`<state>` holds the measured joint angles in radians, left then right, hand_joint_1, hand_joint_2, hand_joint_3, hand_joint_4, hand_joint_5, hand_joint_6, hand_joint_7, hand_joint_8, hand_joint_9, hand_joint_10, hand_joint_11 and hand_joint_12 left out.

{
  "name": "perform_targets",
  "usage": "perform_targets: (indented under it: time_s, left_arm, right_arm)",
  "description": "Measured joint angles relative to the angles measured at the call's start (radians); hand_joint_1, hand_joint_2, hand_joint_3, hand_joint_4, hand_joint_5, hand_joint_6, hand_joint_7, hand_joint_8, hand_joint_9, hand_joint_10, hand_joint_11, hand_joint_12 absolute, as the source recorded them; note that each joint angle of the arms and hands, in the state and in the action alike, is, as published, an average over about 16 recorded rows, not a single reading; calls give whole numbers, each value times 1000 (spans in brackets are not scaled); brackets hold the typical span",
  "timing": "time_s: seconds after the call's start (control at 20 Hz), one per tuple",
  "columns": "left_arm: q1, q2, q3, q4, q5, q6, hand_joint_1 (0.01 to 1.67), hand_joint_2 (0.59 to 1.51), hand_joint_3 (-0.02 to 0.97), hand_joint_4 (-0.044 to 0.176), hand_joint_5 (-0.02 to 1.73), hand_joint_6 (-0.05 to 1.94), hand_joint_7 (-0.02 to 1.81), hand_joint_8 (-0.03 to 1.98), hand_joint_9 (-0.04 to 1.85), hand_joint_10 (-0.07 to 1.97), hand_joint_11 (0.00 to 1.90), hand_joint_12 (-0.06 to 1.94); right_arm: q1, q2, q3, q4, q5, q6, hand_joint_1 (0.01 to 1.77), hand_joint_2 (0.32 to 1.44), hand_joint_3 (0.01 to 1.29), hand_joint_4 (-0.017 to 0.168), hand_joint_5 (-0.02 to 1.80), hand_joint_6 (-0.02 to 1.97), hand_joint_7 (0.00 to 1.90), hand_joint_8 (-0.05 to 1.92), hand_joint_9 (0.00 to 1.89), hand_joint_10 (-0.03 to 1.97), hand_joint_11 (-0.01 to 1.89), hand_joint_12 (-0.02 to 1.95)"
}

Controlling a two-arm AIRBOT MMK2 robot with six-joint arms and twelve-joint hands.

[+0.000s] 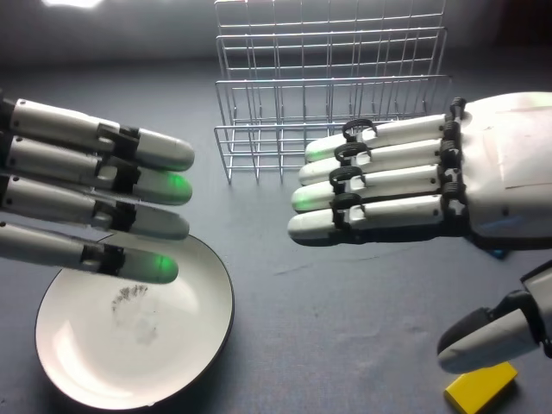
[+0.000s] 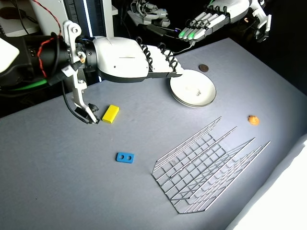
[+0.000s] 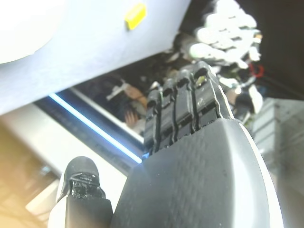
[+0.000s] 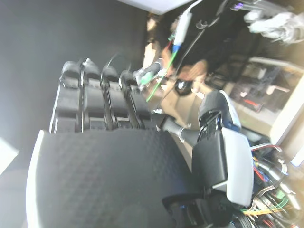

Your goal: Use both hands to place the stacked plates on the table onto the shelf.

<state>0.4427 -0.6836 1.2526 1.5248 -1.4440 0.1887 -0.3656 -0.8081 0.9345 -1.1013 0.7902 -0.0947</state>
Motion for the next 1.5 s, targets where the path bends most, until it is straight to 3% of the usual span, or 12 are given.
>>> perform_targets:
  time_s: [0.35,0.7,0.9,1.15,1.5]
  left_arm:
    - [6,0,-4,-9,5,11,23,1146,-2,4,171,3,149,3,88,10,29,11]
    - [17,1,-8,24,13,12,23,1152,-1,4,171,3,156,9,99,10,34,24]
    - [38,1,-7,48,29,-6,22,1154,1,4,155,3,139,4,87,10,33,29]
    - [95,-4,0,73,77,-31,22,1153,3,4,150,3,124,4,70,11,27,23]
    - [218,-26,32,79,163,-63,22,1148,5,4,151,2,115,4,58,11,22,13]
  right_arm:
    - [-10,-21,-4,-2,-21,13,51,1151,24,-2,21,20,20,18,22,4,10,0]
    - [-17,-32,-8,-7,-29,32,71,1151,23,-2,20,20,21,18,22,4,10,0]
    - [-21,-43,-1,-17,-27,35,74,1151,23,-2,19,20,21,18,22,4,11,0]
    - [-25,-57,12,-28,-28,34,73,1151,23,-2,19,20,21,17,22,5,13,1]
    - [-28,-71,30,-32,-41,31,71,1148,23,-2,25,20,22,18,22,5,16,0]
